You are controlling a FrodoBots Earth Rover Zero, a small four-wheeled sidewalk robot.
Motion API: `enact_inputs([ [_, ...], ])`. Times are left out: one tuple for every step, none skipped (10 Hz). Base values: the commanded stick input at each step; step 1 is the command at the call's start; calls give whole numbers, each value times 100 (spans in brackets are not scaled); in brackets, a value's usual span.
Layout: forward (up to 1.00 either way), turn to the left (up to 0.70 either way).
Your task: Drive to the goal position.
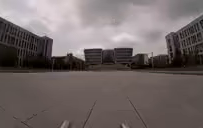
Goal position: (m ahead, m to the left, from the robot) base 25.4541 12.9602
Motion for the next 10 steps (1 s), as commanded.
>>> enact_inputs([
  [100,-5],
  [100,-2],
  [100,0],
  [100,0],
  [100,0],
  [100,0],
  [100,-4],
  [100,-9],
  [100,0],
  [100,0],
])
